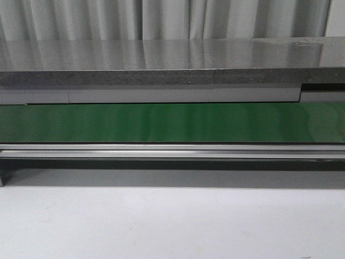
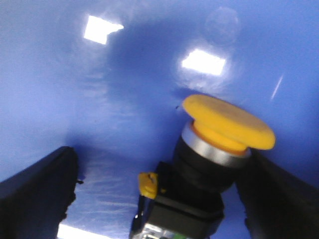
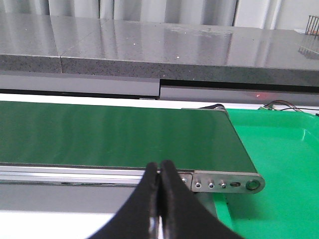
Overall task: Move button from left to right
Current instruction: 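Grasp the yellow button with the left gripper and lift it, then place the button on the conveyor belt and open the left gripper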
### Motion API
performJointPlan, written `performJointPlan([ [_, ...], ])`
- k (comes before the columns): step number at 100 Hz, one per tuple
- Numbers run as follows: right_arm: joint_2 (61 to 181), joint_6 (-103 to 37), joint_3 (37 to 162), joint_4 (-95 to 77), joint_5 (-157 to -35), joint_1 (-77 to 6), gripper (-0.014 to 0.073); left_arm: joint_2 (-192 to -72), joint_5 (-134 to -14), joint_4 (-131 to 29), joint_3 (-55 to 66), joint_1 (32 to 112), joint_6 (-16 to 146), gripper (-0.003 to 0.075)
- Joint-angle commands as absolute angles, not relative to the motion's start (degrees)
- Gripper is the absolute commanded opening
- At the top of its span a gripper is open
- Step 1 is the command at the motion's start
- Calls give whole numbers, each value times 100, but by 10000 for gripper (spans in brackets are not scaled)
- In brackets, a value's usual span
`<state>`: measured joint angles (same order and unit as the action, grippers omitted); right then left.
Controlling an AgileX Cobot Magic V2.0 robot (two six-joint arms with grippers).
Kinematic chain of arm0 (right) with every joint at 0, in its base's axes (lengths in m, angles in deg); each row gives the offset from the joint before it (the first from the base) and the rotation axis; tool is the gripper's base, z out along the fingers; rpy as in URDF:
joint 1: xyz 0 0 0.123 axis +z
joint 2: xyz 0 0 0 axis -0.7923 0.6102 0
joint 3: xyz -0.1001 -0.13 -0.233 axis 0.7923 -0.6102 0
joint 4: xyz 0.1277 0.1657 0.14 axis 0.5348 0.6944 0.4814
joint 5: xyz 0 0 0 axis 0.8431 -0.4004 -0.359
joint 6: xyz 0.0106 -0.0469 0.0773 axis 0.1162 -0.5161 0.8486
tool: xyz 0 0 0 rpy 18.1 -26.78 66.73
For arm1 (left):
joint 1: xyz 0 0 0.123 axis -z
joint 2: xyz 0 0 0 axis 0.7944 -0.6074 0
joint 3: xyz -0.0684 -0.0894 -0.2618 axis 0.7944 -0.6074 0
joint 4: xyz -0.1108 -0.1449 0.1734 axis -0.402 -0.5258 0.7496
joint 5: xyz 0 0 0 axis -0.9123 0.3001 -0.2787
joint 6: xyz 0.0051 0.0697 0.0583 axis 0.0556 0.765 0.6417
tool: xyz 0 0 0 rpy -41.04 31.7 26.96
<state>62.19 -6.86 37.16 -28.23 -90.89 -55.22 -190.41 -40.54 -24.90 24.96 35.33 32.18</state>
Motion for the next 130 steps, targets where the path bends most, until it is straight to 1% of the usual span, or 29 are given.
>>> performJointPlan([
  [1,6134,-703,3717,-2830,-8636,-5555,-122,-18816,-4091,-2553,2624,3540,3213,448],
  [7,6134,-703,3717,-2830,-8636,-5555,-122,-18816,-4046,-2565,2636,3540,3213,353],
  [12,6134,-703,3717,-2830,-8636,-5555,-122,-18802,-4045,-2565,2645,3540,3213,253],
  [14,6134,-703,3717,-2830,-8636,-5555,-122,-18792,-4045,-2565,2645,3540,3213,227],
  [19,6134,-703,3717,-2830,-8636,-5555,-122,-18748,-4045,-2576,2645,3540,3213,133],
  [26,6134,-703,3717,-2830,-8636,-5555,-122,-18643,-4045,-2576,2645,3540,3213,31],
  [29,6134,-703,3717,-2830,-8636,-5555,-122,-18593,-4057,-2576,2645,3540,3213,4],
  [49,6134,-703,3717,-2830,-8636,-5555,-122,-18133,-3870,-2564,2806,3540,3213,5],
  [67,6134,-703,3717,-2830,-8636,-5555,-122,-17699,-3504,-2970,3003,3620,3213,5],
  [82,6134,-703,3717,-2830,-8636,-5555,-122,-17466,-3372,-3213,3006,3948,3396,5],
  [116,6134,-703,3717,-2830,-8636,-5555,-122,-17500,-3295,-3237,2981,4843,3472,9],
  [123,6134,-703,3717,-2830,-8636,-5555,-122,-17531,-3295,-3227,2981,4895,3472,41],
  [130,6134,-703,3717,-2830,-8636,-5555,-122,-17607,-3295,-3227,2981,4904,3472,114],
])
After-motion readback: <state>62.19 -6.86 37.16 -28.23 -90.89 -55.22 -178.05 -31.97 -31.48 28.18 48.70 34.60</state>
